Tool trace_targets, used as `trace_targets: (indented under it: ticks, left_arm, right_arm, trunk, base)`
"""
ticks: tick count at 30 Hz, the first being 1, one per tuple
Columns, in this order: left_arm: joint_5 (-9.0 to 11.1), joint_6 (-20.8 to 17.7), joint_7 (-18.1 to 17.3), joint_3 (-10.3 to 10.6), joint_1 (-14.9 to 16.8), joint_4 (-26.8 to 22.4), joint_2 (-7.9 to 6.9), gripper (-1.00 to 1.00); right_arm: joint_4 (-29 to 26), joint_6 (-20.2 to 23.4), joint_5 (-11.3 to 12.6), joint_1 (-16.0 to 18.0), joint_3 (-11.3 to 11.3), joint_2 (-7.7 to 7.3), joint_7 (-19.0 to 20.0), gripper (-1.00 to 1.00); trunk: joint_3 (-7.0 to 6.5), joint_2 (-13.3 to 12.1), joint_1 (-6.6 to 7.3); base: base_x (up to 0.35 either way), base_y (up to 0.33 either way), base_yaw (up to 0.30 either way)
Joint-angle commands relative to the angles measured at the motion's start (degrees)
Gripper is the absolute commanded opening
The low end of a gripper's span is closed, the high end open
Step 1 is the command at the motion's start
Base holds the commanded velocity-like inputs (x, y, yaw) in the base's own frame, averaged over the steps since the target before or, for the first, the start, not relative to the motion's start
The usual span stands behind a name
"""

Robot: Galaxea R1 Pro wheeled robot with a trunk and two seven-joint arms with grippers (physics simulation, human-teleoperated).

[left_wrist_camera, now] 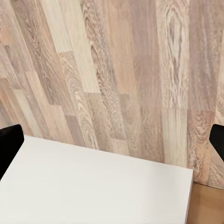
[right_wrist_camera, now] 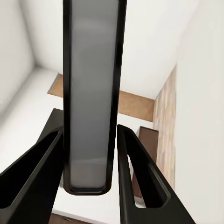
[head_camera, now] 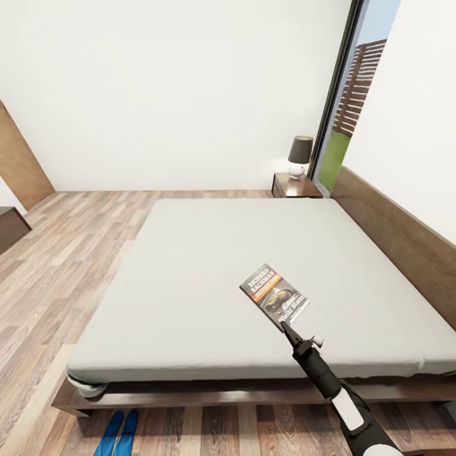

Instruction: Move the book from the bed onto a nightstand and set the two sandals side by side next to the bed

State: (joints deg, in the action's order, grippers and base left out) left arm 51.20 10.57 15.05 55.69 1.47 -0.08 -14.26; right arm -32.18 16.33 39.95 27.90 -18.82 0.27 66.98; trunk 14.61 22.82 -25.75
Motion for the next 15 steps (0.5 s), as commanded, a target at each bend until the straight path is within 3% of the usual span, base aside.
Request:
trace_targets:
  ticks: [1,15]
  left_arm:
    - [0.39,0.12,0.16,0.48,0.02,-0.01,-0.02,1.0]
    - [0.39,0.15,-0.14,0.56,-0.01,-0.01,0.21,1.0]
  right_arm:
    - [0.01,0.55,0.15,0.04,-0.16,0.02,0.17,-1.0]
    - [0.01,0.46,0.21,0.04,-0.2,-0.04,0.19,-1.0]
  trunk:
    - [0.0,0.1,-0.03]
    - [-1.29,0.1,-0.03]
  base:
    - [0.0,0.0,0.0]
    - [0.0,0.0,0.0]
